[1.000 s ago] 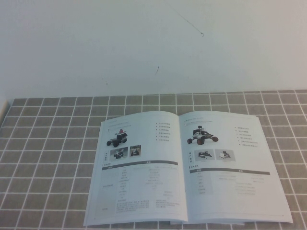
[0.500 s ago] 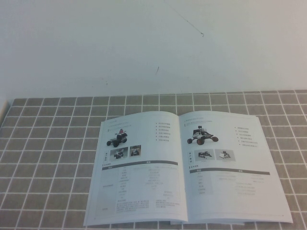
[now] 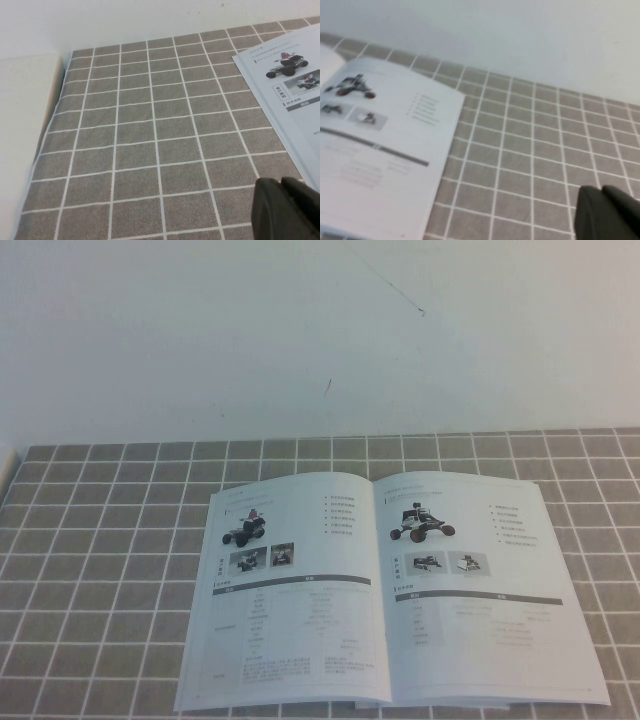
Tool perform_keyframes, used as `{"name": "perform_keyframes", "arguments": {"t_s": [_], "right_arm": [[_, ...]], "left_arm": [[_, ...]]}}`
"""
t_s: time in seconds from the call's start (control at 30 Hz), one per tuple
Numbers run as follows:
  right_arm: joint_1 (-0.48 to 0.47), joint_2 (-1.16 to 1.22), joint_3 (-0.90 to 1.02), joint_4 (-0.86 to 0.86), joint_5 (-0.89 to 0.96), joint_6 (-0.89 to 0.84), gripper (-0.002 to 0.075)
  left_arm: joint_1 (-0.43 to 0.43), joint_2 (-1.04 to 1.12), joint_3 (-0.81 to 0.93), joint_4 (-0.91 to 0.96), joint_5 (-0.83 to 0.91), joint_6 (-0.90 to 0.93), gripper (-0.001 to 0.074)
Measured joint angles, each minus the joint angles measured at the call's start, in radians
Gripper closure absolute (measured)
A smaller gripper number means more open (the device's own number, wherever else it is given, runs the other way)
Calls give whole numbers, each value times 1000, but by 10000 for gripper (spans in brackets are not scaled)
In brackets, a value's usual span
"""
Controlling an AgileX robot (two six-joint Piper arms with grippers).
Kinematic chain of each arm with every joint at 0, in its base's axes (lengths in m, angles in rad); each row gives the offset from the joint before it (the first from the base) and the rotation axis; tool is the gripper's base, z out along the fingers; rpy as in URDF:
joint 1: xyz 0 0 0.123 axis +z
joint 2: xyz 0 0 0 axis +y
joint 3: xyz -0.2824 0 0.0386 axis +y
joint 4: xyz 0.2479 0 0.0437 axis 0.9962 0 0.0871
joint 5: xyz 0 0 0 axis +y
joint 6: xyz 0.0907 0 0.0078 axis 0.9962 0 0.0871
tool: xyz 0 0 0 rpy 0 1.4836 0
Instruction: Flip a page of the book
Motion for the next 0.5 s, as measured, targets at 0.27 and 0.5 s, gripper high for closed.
{"name": "perform_keyframes", "arguments": {"t_s": [0.27, 0.5], "right_arm": [[-177, -79, 237, 7, -163, -2, 727], [-181, -81, 253, 17, -144, -9, 727]], "left_arm": [[0, 0, 0, 0, 0, 0, 738], [0, 0, 0, 1, 2, 0, 738]]}}
